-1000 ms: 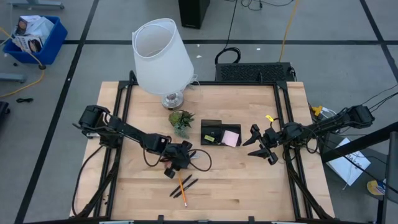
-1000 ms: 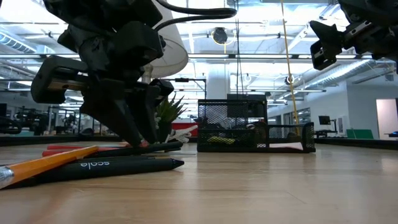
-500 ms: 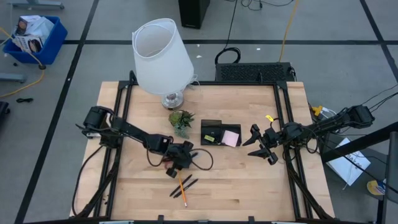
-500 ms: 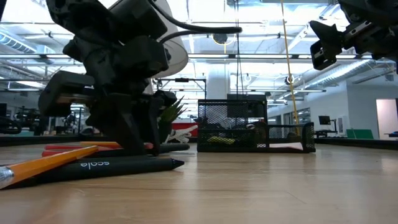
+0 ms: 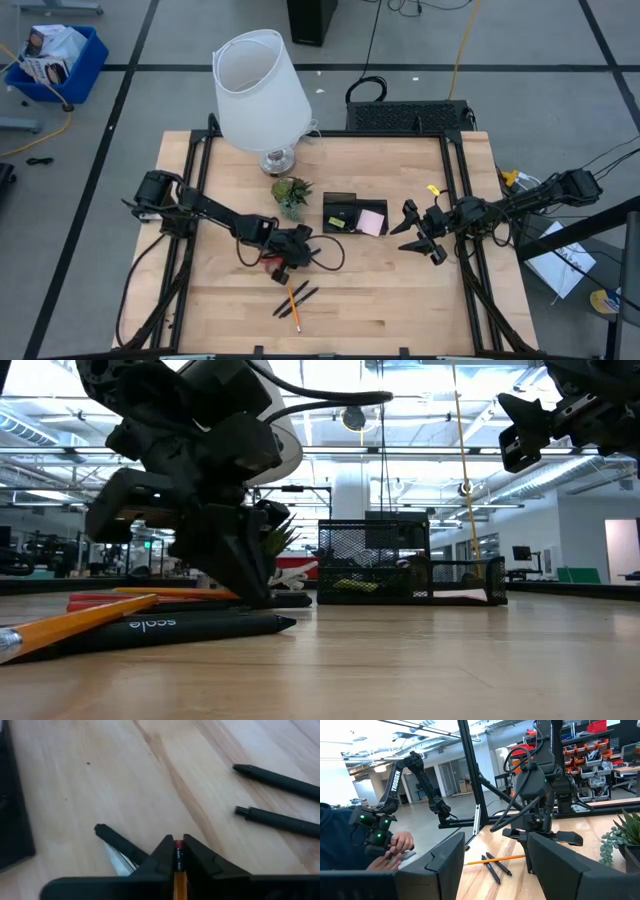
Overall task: Pick and place office supplies into organizer
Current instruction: Put the orange pencil into the desk organizer
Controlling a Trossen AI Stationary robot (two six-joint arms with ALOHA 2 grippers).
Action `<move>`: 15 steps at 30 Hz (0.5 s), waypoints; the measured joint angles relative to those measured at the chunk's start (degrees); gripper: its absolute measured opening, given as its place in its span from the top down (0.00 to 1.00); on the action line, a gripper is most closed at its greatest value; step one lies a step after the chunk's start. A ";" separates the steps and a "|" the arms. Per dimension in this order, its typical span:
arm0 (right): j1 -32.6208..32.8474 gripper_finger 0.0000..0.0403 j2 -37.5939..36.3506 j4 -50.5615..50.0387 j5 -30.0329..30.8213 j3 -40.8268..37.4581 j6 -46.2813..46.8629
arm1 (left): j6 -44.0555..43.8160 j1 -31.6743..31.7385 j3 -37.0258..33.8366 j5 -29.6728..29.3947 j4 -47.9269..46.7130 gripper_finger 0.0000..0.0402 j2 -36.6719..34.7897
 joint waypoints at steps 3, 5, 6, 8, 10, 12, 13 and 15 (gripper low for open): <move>0.00 0.48 0.00 0.00 -0.01 0.00 -0.01 | -1.78 0.00 0.00 -2.01 2.33 0.96 0.00; 0.00 0.48 0.00 0.00 0.00 -0.01 0.00 | -2.26 0.00 0.00 -2.28 3.77 0.95 0.00; -0.01 0.48 0.00 0.00 0.00 0.01 0.00 | -2.25 0.00 0.00 -2.28 4.51 0.93 0.00; 0.00 0.48 0.00 0.00 0.00 -0.01 -0.01 | -2.68 0.00 0.00 -2.41 6.30 0.91 0.00; 0.00 0.47 0.00 0.00 -0.01 -0.01 0.01 | -3.68 0.00 0.00 -3.03 7.64 0.92 -0.19; 0.00 0.48 -0.01 0.00 -0.02 -0.01 0.00 | -5.06 0.00 -0.02 -4.89 8.66 0.94 -1.12; 0.00 0.48 -0.02 0.00 -0.01 -0.01 -0.01 | -5.58 0.00 -0.01 -6.08 9.98 0.95 -1.51; 0.00 0.48 -0.02 0.00 -0.02 0.01 0.00 | -6.16 0.00 -0.01 -8.28 10.07 0.96 -3.24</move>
